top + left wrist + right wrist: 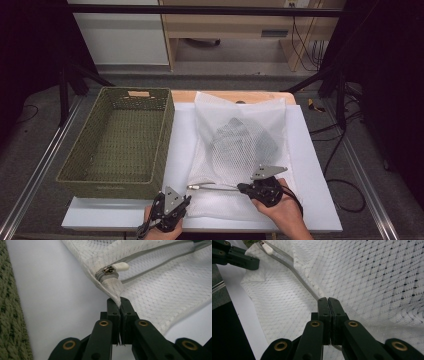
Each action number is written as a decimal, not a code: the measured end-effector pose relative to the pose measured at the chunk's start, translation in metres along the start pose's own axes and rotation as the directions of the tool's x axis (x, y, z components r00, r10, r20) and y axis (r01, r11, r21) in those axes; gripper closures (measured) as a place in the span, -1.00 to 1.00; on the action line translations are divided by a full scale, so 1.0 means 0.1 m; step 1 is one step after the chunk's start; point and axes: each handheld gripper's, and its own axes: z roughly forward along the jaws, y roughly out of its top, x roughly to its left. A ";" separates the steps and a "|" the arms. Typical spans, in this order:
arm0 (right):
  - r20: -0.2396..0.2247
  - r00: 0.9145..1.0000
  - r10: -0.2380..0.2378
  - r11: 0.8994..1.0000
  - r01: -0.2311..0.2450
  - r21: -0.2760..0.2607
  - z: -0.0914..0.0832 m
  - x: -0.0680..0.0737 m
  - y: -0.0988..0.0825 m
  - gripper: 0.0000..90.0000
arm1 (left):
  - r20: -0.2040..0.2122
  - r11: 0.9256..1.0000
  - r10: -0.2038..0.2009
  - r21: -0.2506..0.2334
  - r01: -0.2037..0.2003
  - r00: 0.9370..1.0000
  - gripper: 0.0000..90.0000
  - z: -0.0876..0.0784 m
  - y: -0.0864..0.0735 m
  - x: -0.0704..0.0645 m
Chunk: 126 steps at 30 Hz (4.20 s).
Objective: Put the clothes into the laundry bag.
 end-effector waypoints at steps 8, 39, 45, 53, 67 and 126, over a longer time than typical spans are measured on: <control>-0.005 1.000 -0.006 1.000 0.006 0.005 -0.04 0.01 -0.03 0.98 | 0.012 1.000 0.006 0.009 -0.006 1.000 0.96 -0.02 -0.02 -0.04; -0.035 0.999 -0.029 0.996 0.032 0.089 0.06 0.05 -0.18 0.98 | 0.004 0.999 0.002 0.035 -0.002 1.000 0.90 0.02 -0.11 -0.05; -0.031 0.999 -0.029 0.995 0.032 0.097 0.10 0.06 -0.19 0.98 | -0.002 1.000 0.004 0.029 -0.004 1.000 0.83 0.02 -0.11 -0.06; -0.020 0.999 -0.030 0.995 0.032 0.092 0.13 0.06 -0.21 0.93 | -0.017 0.999 0.013 0.029 -0.013 1.000 0.64 0.02 -0.12 -0.05; -0.017 0.998 -0.057 0.997 0.058 0.048 0.15 0.09 -0.21 0.77 | -0.026 1.000 0.013 0.028 -0.012 1.000 0.39 0.03 -0.11 -0.04; 0.181 0.975 -0.130 0.975 0.159 -0.158 0.01 0.22 0.09 -0.80 | 0.026 0.998 -0.040 -0.037 0.041 0.999 -0.64 -0.07 -0.04 0.05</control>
